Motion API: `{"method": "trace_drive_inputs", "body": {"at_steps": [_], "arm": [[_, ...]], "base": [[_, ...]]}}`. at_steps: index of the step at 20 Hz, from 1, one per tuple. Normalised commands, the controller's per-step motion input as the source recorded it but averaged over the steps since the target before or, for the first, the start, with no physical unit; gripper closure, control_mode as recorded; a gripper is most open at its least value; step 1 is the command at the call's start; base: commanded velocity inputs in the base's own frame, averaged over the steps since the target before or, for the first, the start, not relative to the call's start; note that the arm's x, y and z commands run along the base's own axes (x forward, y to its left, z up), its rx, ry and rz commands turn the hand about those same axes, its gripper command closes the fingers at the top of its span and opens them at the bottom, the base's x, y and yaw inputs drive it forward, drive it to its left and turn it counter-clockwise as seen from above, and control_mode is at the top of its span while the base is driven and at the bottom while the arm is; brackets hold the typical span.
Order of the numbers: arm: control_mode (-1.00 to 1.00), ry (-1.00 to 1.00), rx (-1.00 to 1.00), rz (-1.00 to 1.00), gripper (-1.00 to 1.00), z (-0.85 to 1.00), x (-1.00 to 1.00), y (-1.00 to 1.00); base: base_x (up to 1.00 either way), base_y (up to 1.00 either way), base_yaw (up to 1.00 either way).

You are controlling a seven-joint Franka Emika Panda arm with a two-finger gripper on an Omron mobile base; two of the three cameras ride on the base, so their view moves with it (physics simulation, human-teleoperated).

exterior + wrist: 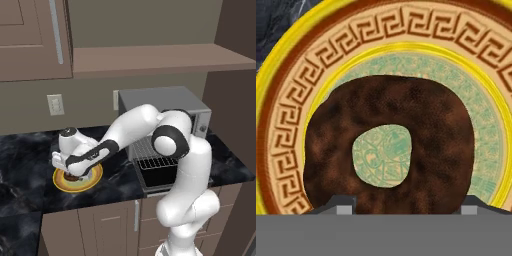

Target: Pick up the bagel from the plate, place it on the toaster oven rack, close the door, and set the timer.

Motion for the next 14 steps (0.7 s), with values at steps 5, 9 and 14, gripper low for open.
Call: {"method": "trace_drive_inputs", "body": {"at_steps": [5, 9, 14], "arm": [[-1.00, -0.10, 0.01, -0.02, 1.00, -0.08, -0.08, -0.46], [-1.00, -0.14, 0.03, -0.03, 1.00, 0.00, -0.19, -0.62], [-1.00, -0.11, 0.05, -0.03, 1.00, 0.02, -0.18, -0.60]], "base": [[0.00, 0.00, 0.00], [0.00, 0.00, 0.00], [0.00, 0.00, 0.00]]}}
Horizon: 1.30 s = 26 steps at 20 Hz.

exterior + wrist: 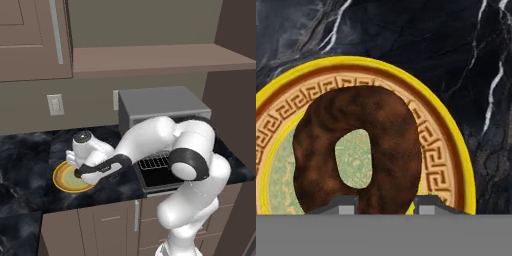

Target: Pick up the bagel from the plate, place it on the toaster oven rack, close the door, and set the timer.

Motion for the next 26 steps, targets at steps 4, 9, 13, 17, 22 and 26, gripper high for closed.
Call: {"method": "trace_drive_inputs", "body": {"at_steps": [4, 9, 13, 17, 22, 26], "arm": [[-1.00, -0.02, 0.05, 0.00, 1.00, 0.24, -0.11, -0.25], [-1.00, -0.01, 0.03, 0.00, 1.00, 0.67, -0.13, -0.04], [-1.00, -0.02, 0.01, 0.00, 1.00, 1.00, -0.23, 0.00], [-1.00, -0.01, 0.00, -0.01, 1.00, 0.63, -0.44, -0.09], [-1.00, -0.04, 0.00, -0.03, 1.00, 0.34, -0.42, -0.37], [-1.00, 0.00, 0.00, 0.00, 1.00, 0.37, -0.30, -0.49]], "base": [[0.00, 0.00, 0.00], [0.00, 0.00, 0.00], [0.00, 0.00, 0.00], [0.00, 0.00, 0.00], [0.00, 0.00, 0.00], [0.00, 0.00, 0.00]]}}
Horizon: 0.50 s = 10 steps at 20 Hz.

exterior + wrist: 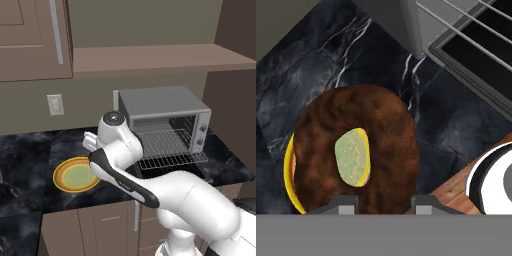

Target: Pick up the bagel from the plate, place it on the toaster oven rack, close the door, and set the timer.

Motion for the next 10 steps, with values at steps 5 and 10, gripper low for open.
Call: {"method": "trace_drive_inputs", "body": {"at_steps": [5, 10], "arm": [[-1.00, 0.00, 0.00, 0.00, 1.00, 0.33, -0.20, -0.60], [-1.00, 0.01, 0.00, 0.00, 1.00, 0.19, -0.18, -0.54]], "base": [[0.00, 0.00, 0.00], [0.00, 0.00, 0.00]]}}
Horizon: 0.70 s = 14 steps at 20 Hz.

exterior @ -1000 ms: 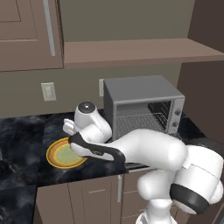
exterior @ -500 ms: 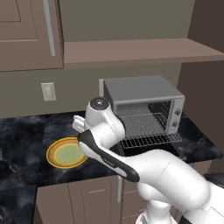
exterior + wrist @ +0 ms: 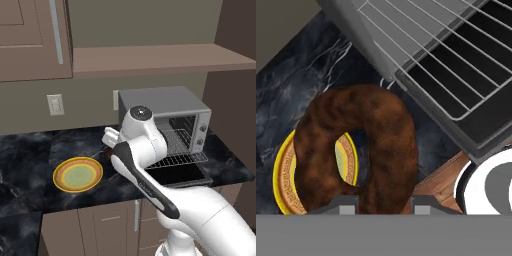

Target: Pick up the bagel from the plate, place it on the toaster oven rack, close the door, and set the timer.

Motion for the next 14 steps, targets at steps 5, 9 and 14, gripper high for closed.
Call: {"method": "trace_drive_inputs", "body": {"at_steps": [5, 9, 14], "arm": [[-1.00, 0.11, 0.00, -0.01, 1.00, 0.02, -0.04, -0.61], [-1.00, 0.11, 0.00, -0.03, 1.00, 0.00, 0.00, -0.72], [-1.00, 0.12, 0.00, -0.03, 1.00, 0.00, 0.00, -0.77]], "base": [[0.00, 0.00, 0.00], [0.00, 0.00, 0.00], [0.00, 0.00, 0.00]]}}
